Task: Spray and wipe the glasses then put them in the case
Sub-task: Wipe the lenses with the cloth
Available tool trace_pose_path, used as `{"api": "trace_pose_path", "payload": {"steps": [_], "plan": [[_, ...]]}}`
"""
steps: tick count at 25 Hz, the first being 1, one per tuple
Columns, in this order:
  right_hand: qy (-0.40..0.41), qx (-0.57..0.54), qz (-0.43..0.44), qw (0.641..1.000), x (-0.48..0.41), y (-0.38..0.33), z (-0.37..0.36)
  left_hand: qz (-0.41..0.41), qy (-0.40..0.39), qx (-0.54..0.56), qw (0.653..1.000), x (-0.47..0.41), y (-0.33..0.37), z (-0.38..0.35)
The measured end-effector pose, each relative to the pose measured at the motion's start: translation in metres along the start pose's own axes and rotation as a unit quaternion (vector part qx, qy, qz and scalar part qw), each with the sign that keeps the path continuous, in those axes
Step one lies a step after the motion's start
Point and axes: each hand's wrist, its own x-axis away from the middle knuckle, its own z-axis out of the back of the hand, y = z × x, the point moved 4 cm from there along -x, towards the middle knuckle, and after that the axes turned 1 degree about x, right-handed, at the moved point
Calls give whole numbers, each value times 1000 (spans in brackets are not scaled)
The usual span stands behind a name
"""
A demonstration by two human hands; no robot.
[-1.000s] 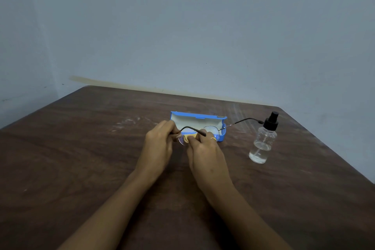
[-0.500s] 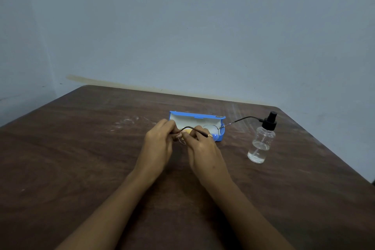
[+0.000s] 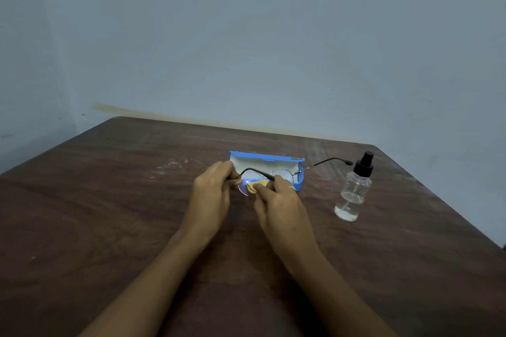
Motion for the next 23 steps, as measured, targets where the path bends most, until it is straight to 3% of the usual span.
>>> {"api": "trace_pose_path", "payload": {"steps": [4,7,10,13,16,23], "plan": [[21,-2,-13,1000,1,-2,3,-23,-19,-11,999,2,4,-3],[-16,-109,-25,994,1,1,2,-34,-40,-35,998,3,3,-7],[5,-98,-6,995,-1,1,0,-39,-41,-41,998,3,2,-7],[-39,-67,20,997,-5,0,-6,-22,-33,-29,999,3,3,-3],[-13,-28,78,996,-3,-2,-2,-17,-27,-30,999,3,2,-1],[-35,-60,112,991,0,-3,0,13,-6,-6,1000,1,-2,1]]}}
